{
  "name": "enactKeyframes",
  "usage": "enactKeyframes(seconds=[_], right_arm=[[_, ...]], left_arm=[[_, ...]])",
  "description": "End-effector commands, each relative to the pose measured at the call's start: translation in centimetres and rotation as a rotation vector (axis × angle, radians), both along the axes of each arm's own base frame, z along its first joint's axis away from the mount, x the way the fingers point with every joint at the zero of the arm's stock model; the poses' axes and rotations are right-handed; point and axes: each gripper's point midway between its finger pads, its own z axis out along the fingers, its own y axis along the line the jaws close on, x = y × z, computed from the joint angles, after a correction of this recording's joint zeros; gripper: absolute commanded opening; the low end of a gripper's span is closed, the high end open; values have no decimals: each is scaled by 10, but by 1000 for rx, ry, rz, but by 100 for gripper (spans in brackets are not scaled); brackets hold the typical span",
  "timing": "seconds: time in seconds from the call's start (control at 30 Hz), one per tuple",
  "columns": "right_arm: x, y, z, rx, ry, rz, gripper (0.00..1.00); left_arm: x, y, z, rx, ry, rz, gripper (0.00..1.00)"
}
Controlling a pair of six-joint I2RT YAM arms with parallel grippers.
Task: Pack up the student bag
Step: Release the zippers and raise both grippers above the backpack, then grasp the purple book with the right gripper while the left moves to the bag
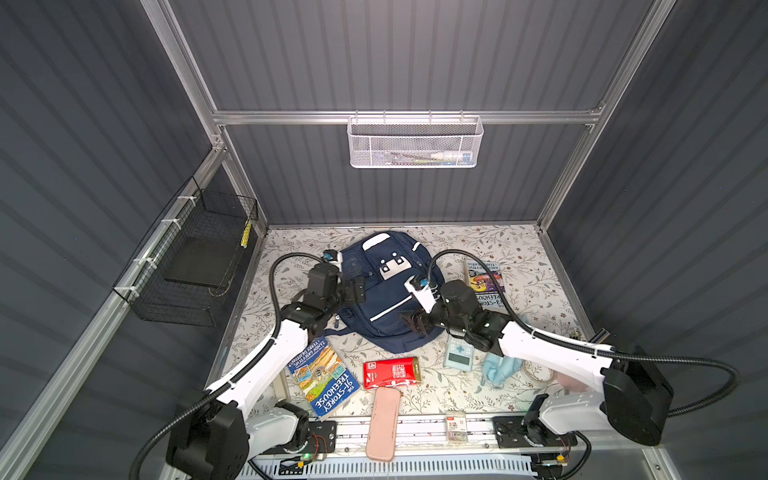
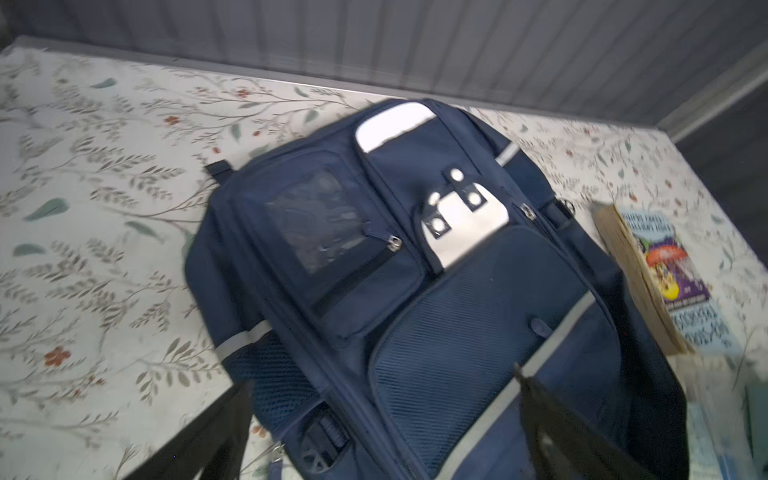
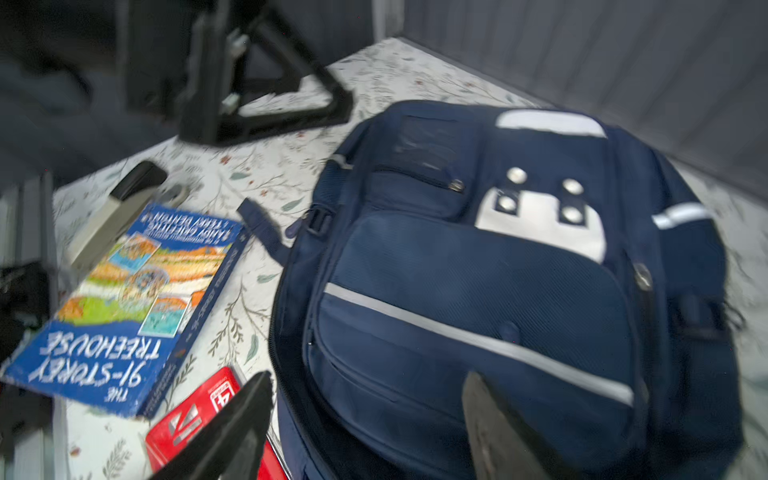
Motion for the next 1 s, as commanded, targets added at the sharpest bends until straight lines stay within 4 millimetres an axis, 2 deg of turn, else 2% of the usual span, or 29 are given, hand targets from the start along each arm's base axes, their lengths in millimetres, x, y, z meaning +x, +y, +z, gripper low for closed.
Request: enactKeyframes(seconds=[0.0,0.1,0.2,0.27,0.37,0.5,0.63,0.7,0.73,0.87,0.97], right_arm=[[24,-61,-18,71,215,-335,79],[33,-99,-17,126,244,-456,82],[44,-150,-19,63,221,-660,86],[52,-188,-23,46,232,-810,90],[64,-217,-29,99,314,-851,90],[83,-261,-49,154,466,-941,92],[99,-287,-70,172,580,-982,92],[106,-293,-77,164,603,-976,92],[110,-296,-81,152,612,-977,92],[118,-309,-101,128,682,-983,90],[123,-313,-115,176,736,-965,89]], left_arm=[[-1,-46,-7,168,-18,-183,100],[-3,-84,-23,324,-22,-268,100],[0,-109,-34,301,25,-304,99],[2,-135,-26,211,28,-349,99],[2,-184,-8,-5,68,-438,99],[11,-246,8,-121,74,-513,95],[27,-298,-20,-237,170,-535,87],[35,-317,-33,-275,185,-539,72],[38,-325,-42,-278,193,-539,70],[50,-351,-73,-239,210,-543,72],[60,-362,-90,-233,225,-533,72]])
